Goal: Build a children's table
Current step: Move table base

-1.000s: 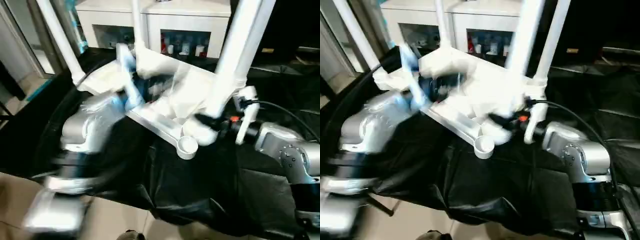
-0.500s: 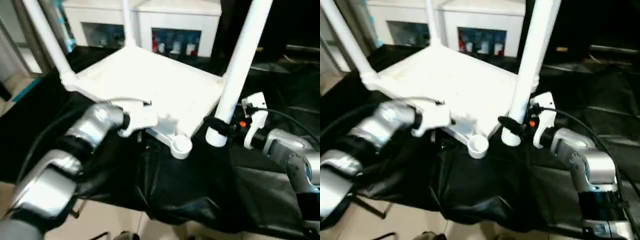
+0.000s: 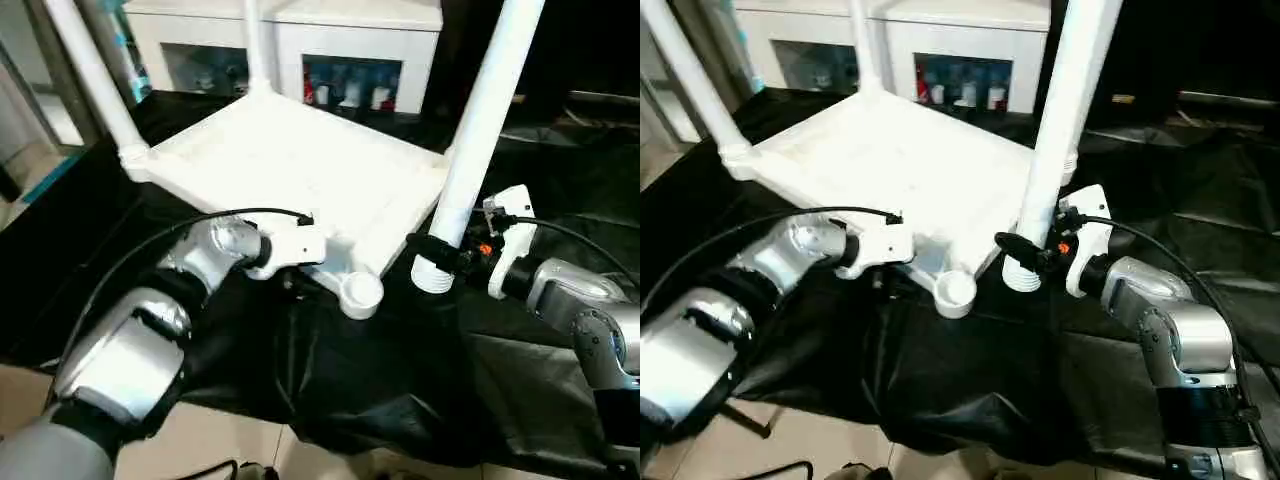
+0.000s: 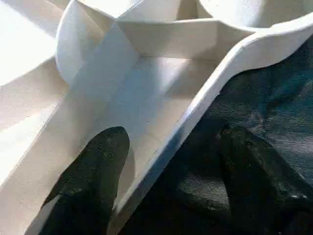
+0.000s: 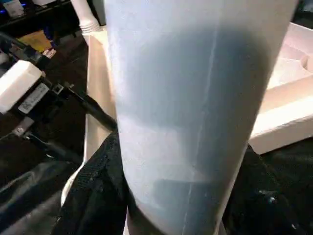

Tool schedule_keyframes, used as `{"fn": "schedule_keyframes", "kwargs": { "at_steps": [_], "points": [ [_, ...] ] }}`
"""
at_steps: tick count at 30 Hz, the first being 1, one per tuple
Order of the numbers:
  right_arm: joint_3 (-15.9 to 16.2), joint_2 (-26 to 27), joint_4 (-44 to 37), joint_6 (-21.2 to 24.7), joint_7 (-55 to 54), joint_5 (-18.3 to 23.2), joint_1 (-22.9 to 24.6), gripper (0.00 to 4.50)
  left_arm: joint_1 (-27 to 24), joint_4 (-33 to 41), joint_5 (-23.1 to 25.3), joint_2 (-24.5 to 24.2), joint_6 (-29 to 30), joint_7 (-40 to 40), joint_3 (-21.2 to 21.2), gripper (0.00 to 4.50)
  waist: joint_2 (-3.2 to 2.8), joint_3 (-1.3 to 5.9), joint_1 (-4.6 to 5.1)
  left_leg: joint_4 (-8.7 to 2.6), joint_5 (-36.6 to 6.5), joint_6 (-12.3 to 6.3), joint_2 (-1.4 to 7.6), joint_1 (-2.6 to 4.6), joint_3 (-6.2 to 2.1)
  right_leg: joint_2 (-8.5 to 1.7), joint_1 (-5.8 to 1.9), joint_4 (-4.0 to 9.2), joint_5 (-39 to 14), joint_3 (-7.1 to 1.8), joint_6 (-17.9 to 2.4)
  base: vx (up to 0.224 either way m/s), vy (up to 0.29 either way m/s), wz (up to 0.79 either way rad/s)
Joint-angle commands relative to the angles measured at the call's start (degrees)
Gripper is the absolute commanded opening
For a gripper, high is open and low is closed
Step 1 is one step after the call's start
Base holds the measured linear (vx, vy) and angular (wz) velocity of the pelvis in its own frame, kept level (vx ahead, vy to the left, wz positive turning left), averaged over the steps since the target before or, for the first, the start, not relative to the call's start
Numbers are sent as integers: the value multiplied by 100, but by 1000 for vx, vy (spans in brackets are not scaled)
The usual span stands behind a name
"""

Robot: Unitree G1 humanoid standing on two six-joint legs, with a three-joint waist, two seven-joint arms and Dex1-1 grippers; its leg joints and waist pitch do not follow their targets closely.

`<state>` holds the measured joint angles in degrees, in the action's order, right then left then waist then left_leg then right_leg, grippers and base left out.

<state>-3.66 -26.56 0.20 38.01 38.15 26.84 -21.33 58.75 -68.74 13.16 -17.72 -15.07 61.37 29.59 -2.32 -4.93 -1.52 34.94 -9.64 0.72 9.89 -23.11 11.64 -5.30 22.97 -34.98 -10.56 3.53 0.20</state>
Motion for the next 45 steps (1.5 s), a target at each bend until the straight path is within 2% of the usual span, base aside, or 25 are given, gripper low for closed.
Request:
{"fn": "schedule_keyframes", "kwargs": {
  "at_steps": [1, 3, 6, 9, 12, 18, 19, 20, 22, 24, 25, 27, 30, 31, 32, 33, 35, 36, 39, 41, 45],
  "points": [
    [79, -43, 6, -125, 99, -50, -73, 193, -100, -132, 71, -79, 171, 610, 136, 306, 118, 450, -23, -402, -968, -327, 294, 171, -158, -367, -280, 423, -890, -248, -1604, 0, 0, 0],
    [133, -62, 121, -215, 165, -116, -116, 193, -59, -108, 92, -117, 296, 1085, 198, 289, 100, 463, -44, -394, -840, -395, 295, 168, -150, -374, -293, 393, -611, -250, -1704, 0, 0, 0],
    [152, -62, 172, -251, 182, -142, -149, 193, -12, -133, 138, -123, 346, 1328, 212, 257, 84, 460, -66, -397, -867, -411, 304, 179, -143, -374, -291, 391, -579, -246, -1767, 0, 0, 0],
    [218, -98, 291, -385, 260, -267, -213, 193, 72, -107, 308, -165, 491, 1858, 283, 240, 57, 448, -76, -414, -1003, -330, 316, 188, -150, -376, -290, 405, -718, -245, -1769, 0, 0, 0],
    [255, -120, 352, -456, 301, -334, -231, 193, 44, 44, 211, -150, 730, 2240, 232, 218, 53, 450, -82, -422, -1081, -266, 322, 200, -149, -381, -291, 405, -729, -248, -1803, 0, 0, 0],
    [341, -106, 408, -601, 282, -453, -167, 193, -125, 250, 57, -40, 964, 2336, 96, 167, 14, 468, -116, -413, -1077, -295, 320, 191, -149, -382, -305, 386, -557, -243, -1910, 0, 0, 0],
    [341, -69, 387, -606, 250, -473, -135, 193, -173, 242, 55, 6, 1026, 2020, -2, 159, -8, 475, -128, -413, -1097, -298, 323, 193, -154, -386, -312, 388, -565, -242, -1896, 0, 0, 0],
    [331, -45, 384, -611, 230, -486, -122, 193, -195, 244, 33, 41, 1112, 1860, -79, 149, 0, 477, -118, -415, -1103, -299, 325, 190, -153, -376, -310, 382, -532, -241, -1895, 0, 0, 0],
    [308, -18, 376, -601, 197, -484, -106, 193, -218, 248, -14, 91, 1248, 1681, -175, 140, 10, 462, -133, -420, -1253, -282, 315, 200, -155, -392, -304, 428, -839, -238, -1833, 0, 0, 0],
    [244, 55, 368, -558, 67, -460, -52, 193, -341, 381, -156, 227, 1797, 1288, -413, 126, -1, 454, -128, -429, -1314, -250, 318, 196, -158, -394, -303, 442, -1014, -237, -1789, 0, 0, 0],
    [240, 60, 368, -555, 59, -458, -49, 193, -349, 390, -165, 236, 1830, 1265, -426, 126, -14, 447, -125, -439, -1416, -191, 330, 215, -165, -393, -289, 455, -1171, -236, -1763, 0, 0, 0],
    [222, 133, 407, -563, -69, -474, -17, 193, -513, 598, -260, 368, 2149, 798, -592, 115, -3, 447, -101, -453, -1511, -123, 317, 185, -190, -406, -315, 478, -1493, -227, -1642, 0, 0, 0],
    [246, 192, 474, -599, -145, -534, -5, 193, -639, 731, -354, 493, 2345, 365, -764, 100, 10, 418, -58, -456, -1706, -114, 286, 186, -199, -391, -297, 548, -1927, -211, -1486, 0, 0, 0],
    [247, 193, 476, -600, -146, -536, -5, 193, -641, 733, -358, 497, 2349, 359, -770, 96, 18, 419, -31, -456, -1694, -108, 261, 143, -215, -391, -328, 554, -2127, -196, -1366, 0, 0, 0],
    [253, 200, 487, -605, -153, -546, -5, 193, -655, 743, -385, 517, 2371, 323, -804, 96, 13, 427, -27, -464, -1656, -111, 261, 128, -226, -390, -340, 562, -2168, -191, -1306, 0, 0, 0],
    [253, 220, 524, -612, -188, -573, -11, 193, -688, 759, -443, 584, 2391, 184, -894, 82, 1, 424, -2, -481, -1699, -94, 261, 121, -245, -369, -326, 575, -2205, -175, -1212, 0, 0, 0],
    [188, 317, 620, -570, -399, -639, -49, 193, -863, 985, -586, 854, 2628, -469, -1241, 68, 20, 417, 16, -471, -1800, -90, 258, 176, -225, -355, -279, 597, -2182, -180, -1254, 0, 0, 0],
    [188, 317, 620, -570, -399, -639, -49, 193, -863, 985, -586, 854, 2628, -469, -1241, 64, 31, 414, 18, -458, -1799, -118, 239, 192, -216, -356, -267, 627, -2301, -182, -1237, 0, 0, 0],
    [170, 347, 700, -576, -508, -667, -107, 193, -1109, 1374, -549, 970, 2613, -833, -1237, 52, 33, 431, 34, -463, -1609, -207, 251, 160, -215, -341, -283, 616, -2138, -185, -1241, 0, 0, 0],
    [168, 352, 711, -577, -522, -669, -116, 193, -1148, 1426, -535, 981, 2595, -887, -1219, 43, 24, 449, 44, -451, -1572, -261, 248, 172, -202, -332, -267, 612, -1994, -192, -1272, 0, 0, 0],
    [97, 433, 703, -630, -586, -651, -118, 193, -1317, 1640, -595, 998, 2098, -1040, -1311, 21, -1, 479, 57, -458, -1402, -347, 257, 150, -203, -327, -295, 581, -1629, -183, -1323, 0, 0, 0]
  ]
}}
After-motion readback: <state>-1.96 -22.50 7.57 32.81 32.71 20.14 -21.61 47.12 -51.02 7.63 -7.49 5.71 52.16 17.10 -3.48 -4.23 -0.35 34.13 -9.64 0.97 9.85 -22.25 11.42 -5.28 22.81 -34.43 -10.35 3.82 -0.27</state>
